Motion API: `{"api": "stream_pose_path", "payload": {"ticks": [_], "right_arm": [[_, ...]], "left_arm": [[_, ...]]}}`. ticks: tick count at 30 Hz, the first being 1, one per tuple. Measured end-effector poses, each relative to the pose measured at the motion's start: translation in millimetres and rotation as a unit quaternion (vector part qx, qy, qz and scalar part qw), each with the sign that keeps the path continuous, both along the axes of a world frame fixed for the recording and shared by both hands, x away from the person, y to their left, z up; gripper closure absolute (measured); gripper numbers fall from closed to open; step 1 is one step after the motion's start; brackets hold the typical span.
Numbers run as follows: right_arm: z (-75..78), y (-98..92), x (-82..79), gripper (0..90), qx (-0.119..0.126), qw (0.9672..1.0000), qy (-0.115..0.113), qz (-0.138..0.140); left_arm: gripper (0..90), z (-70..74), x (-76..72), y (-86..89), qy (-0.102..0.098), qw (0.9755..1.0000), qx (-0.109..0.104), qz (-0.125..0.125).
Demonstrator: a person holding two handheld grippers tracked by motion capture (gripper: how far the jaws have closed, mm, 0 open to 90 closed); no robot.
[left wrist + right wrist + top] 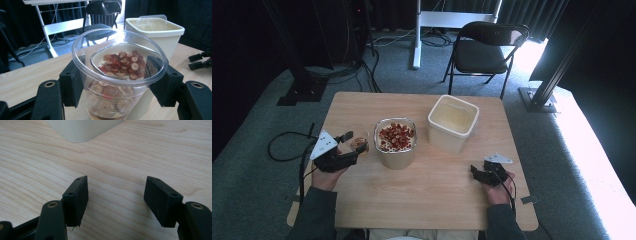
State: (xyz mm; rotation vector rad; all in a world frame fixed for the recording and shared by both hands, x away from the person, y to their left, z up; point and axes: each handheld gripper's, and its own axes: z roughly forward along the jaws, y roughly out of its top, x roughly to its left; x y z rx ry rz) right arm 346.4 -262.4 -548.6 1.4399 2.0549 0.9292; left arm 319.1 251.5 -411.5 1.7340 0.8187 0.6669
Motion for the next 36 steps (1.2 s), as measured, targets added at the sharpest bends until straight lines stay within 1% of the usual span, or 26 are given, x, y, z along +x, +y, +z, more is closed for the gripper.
{"api": "stream_pose_path", "payload": {"ticks": [1,5,7,10,16,22,27,30,36], "right_arm": [[0.0,0.0,0.0,35.4,0.000,1.0000,0.000,0.000],[0.0,0.0,0.0,35.4,0.000,1.0000,0.000,0.000],[0.0,-0.1,0.0,35.4,0.000,1.0000,0.000,0.000],[0.0,0.0,0.0,35.3,0.000,1.0000,0.000,0.000],[0.0,-0.2,0.4,35.2,-0.001,1.0000,0.000,0.001],[0.0,0.0,0.3,35.2,0.000,1.0000,0.000,0.000],[0.1,-0.1,0.3,35.2,-0.001,1.0000,0.000,0.001],[0.1,0.0,0.3,35.2,-0.001,1.0000,0.000,0.000],[0.0,0.0,0.4,35.2,-0.001,1.0000,-0.001,0.000]], "left_arm": [[35.4,0.0,0.0,0.0,0.000,1.0000,0.000,0.000],[35.4,6.2,8.8,-2.1,-0.003,1.0000,-0.001,0.000],[35.3,9.3,12.5,-2.1,-0.004,1.0000,0.000,0.004],[35.4,14.6,17.4,-0.6,-0.006,0.9999,-0.005,0.008],[35.4,25.9,27.0,0.4,-0.008,0.9999,-0.004,0.014],[35.4,37.4,38.3,-0.1,-0.008,0.9999,-0.004,0.011],[35.3,49.0,47.4,-1.7,-0.012,0.9999,0.004,0.009],[35.3,53.9,52.8,-2.9,-0.014,0.9999,0.006,0.009],[35.4,62.1,60.1,-9.8,-0.021,0.9995,0.023,0.008]]}}
